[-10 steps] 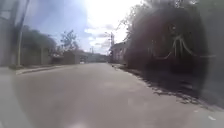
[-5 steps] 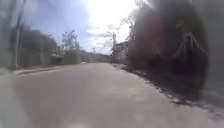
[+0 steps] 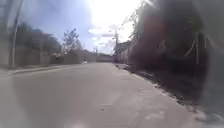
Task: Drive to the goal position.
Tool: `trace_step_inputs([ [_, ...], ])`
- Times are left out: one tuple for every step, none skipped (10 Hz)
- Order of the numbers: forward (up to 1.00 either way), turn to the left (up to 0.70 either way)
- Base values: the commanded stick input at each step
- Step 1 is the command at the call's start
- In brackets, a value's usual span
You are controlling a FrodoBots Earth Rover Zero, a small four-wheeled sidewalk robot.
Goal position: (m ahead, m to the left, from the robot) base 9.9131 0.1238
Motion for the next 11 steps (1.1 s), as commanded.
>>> trace_step_inputs([
  [1.0,0.0],
  [1.0,0.0],
  [1.0,0.0],
  [1.0,0.0],
  [1.0,0.0],
  [1.0,0.0],
  [1.0,0.0],
  [1.0,0.0],
  [1.0,0.0],
  [1.0,0.0],
  [1.0,0.0],
])
